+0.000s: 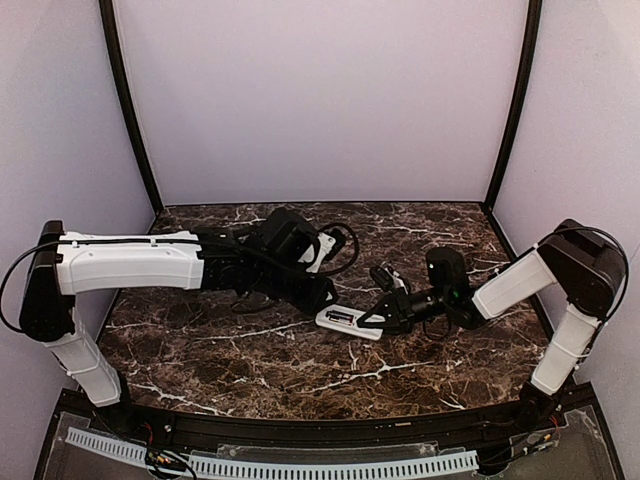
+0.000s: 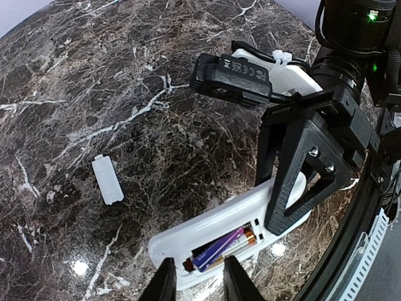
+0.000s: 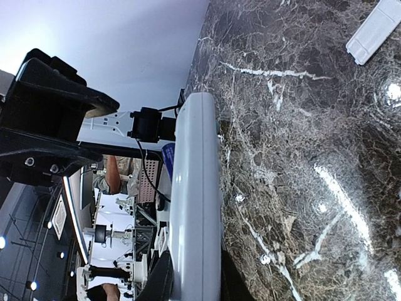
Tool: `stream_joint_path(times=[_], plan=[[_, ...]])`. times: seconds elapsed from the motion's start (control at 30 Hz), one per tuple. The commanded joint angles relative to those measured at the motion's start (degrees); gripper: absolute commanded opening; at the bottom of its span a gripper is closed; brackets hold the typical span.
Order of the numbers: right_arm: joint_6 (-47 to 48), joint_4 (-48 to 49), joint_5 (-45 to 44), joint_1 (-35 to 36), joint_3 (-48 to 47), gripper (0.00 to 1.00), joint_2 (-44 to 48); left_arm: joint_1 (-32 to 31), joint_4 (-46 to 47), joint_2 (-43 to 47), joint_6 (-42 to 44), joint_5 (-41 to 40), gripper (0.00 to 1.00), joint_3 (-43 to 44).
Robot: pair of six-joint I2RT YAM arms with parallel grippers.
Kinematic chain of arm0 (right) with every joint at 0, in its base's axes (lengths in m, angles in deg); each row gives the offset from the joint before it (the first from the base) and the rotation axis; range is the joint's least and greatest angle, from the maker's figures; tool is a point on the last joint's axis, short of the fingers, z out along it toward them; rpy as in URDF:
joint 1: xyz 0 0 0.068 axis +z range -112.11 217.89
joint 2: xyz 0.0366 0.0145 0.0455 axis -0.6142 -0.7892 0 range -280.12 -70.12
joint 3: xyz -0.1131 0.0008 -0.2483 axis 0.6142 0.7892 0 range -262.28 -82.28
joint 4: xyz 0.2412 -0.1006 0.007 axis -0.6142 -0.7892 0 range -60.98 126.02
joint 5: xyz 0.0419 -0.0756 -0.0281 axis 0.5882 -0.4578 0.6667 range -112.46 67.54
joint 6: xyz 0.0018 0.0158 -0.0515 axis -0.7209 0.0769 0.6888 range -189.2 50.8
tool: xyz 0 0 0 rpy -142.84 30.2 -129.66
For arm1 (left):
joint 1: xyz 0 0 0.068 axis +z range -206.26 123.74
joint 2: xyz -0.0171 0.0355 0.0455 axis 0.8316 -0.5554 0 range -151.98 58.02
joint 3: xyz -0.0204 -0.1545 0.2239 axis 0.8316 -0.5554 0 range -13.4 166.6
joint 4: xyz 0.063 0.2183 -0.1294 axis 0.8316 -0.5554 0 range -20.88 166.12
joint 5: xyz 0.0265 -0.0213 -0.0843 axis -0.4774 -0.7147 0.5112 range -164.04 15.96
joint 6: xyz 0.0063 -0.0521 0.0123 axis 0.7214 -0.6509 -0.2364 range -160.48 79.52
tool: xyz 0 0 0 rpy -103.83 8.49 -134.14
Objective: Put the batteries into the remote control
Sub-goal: Press the battery in the battery compartment.
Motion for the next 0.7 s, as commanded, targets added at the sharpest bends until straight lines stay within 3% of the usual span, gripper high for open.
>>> stream_joint_path(times=[0.0,0.3,0.67], plan=[[1.01,-0.08,-0.88,0.42,-0.44,0.00,-0.36,-0.29,-3.73,-0.67,-4.34,2.20,0.26,2.53],[1.60,-1.66,-0.57,0.42,-1.44,0.00,-0.31,-0.31,-6.62,-3.04,-5.05,2.93,0.13,4.38],[1.76,-2.01,-0.04,0.38,-1.58,0.00,-0.10,-0.25,-7.78,-4.28,-4.70,2.93,0.13,4.59]])
